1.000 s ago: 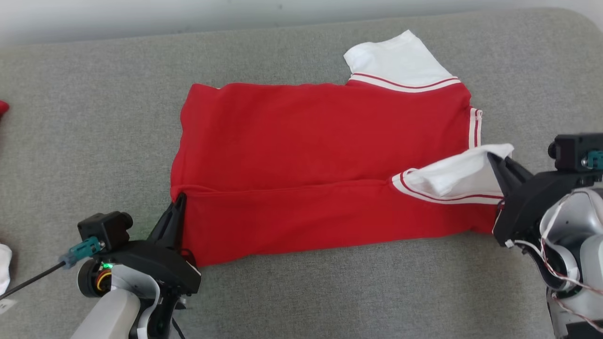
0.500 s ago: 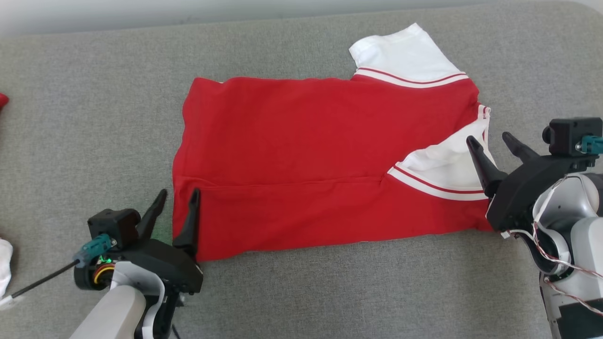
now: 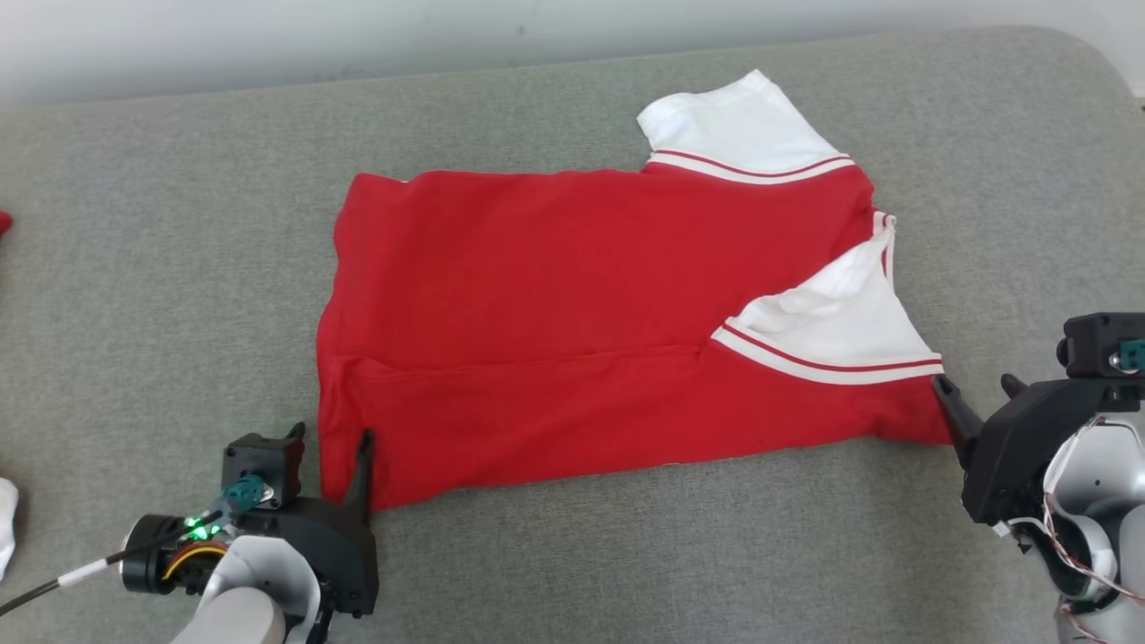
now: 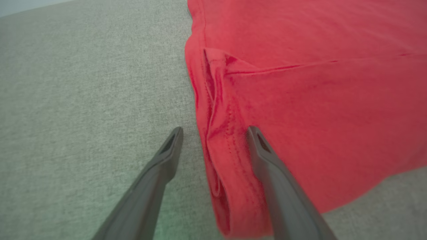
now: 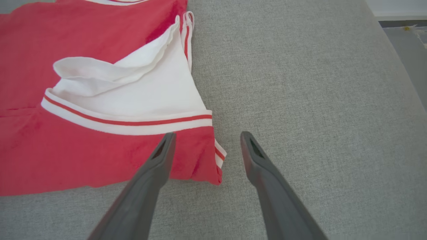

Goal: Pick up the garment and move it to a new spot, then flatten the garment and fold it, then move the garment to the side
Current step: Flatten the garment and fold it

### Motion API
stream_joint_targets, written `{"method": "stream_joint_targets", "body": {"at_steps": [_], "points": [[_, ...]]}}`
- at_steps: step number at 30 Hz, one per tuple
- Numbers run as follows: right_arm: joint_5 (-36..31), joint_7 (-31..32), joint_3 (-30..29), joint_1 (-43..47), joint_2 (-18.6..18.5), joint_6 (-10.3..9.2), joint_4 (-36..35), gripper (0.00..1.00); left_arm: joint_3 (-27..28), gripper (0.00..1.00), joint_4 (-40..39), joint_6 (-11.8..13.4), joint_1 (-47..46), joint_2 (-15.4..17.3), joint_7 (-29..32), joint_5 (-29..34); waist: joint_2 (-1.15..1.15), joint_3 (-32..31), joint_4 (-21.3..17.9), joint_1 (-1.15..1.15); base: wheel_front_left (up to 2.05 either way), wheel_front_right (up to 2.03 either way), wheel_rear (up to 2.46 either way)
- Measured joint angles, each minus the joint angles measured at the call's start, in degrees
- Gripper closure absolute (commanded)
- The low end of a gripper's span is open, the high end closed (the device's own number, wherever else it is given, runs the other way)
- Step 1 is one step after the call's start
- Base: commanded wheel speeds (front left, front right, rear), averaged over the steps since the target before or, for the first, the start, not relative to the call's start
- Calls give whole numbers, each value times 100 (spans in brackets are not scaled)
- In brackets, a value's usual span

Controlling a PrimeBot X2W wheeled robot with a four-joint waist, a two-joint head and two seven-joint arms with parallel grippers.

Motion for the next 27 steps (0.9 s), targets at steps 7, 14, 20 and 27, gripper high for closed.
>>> {"method": "stream_joint_targets", "body": {"at_steps": [7,14,20,27], "points": [[-298,-44,-201,-138,244,0,448,0,93,0,-192,270,210,36,267,-219,0,121,-88,0,0,0,0],[-349,-93,-234,-387,350,0,980,0,79,51,-346,292,223,65,409,-260,-1,228,-31,0,0,0,0],[-386,14,-236,-617,356,0,1376,44,15,100,-312,175,169,45,546,-320,-1,299,17,0,0,0,0],[-201,-27,-277,-623,352,0,1411,100,14,100,-290,140,175,15,613,-479,-1,211,48,0,0,0,0]]}}
